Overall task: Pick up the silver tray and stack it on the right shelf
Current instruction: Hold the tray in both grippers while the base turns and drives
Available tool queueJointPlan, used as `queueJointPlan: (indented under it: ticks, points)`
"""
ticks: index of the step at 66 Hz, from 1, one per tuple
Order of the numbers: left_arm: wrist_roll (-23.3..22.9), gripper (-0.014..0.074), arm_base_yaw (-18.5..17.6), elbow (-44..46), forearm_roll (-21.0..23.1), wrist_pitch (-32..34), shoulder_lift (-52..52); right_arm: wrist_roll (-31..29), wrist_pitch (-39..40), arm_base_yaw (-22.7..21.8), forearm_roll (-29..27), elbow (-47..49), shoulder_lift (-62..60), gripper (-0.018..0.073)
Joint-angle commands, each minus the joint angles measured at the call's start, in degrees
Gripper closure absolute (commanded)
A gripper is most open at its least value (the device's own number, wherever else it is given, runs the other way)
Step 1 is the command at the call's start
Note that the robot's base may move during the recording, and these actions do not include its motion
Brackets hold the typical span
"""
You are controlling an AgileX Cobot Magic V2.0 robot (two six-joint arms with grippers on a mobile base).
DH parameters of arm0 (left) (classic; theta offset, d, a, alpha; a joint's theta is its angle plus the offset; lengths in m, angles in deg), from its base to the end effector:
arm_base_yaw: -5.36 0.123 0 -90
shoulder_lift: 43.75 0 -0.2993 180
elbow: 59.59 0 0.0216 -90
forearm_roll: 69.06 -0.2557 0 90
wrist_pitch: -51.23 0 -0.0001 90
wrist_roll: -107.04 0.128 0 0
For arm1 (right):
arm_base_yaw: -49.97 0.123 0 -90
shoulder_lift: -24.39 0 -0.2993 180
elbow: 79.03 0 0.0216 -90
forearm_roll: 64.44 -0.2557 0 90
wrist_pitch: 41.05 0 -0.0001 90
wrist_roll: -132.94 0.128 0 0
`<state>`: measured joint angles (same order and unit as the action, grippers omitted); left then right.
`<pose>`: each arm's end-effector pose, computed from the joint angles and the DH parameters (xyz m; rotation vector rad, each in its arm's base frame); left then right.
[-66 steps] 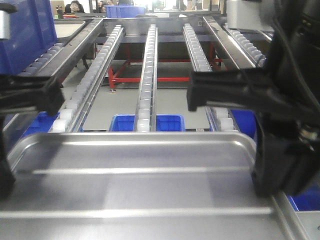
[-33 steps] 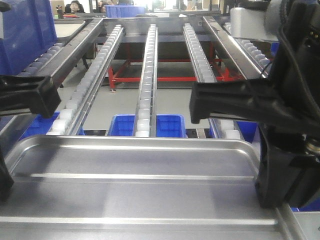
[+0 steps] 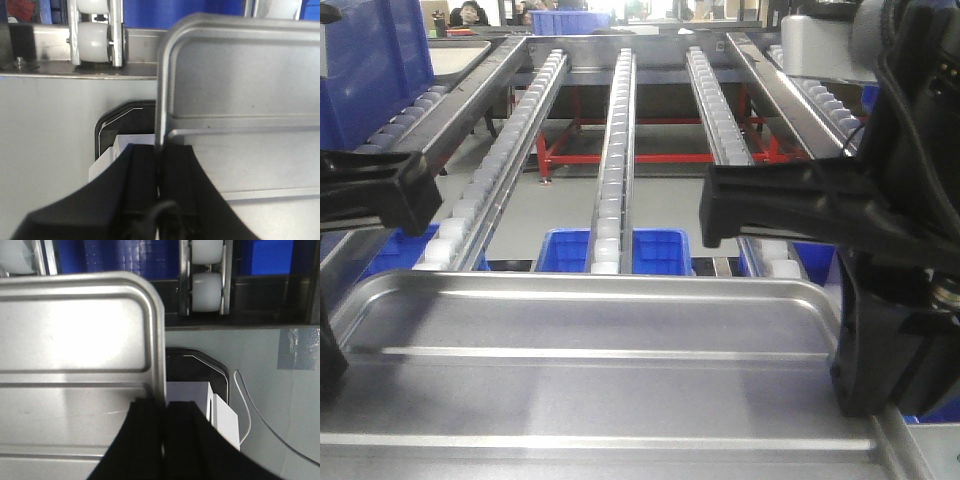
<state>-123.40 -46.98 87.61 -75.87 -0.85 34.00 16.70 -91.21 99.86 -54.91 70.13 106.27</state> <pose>0.1450 -0.1683 0.2244 0.1315 2.8579 -0.2476 0.1671 0.1731 0.2194 0.2200 2.8403 0.2464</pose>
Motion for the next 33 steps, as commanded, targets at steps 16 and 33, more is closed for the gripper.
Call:
queueJointPlan:
  ticks: [16,33]
  points:
    - [-0.25,0.0687,-0.50,1.21,-0.81,-0.37,-1.58,0.34,-0.07,-0.04,1.84,1.25,-1.78,0.0489]
    - [-0.25,0.0687,-0.50,1.21,-0.81,-0.37,-1.58,0.34,-0.07,-0.04,1.84,1.25,-1.78,0.0489]
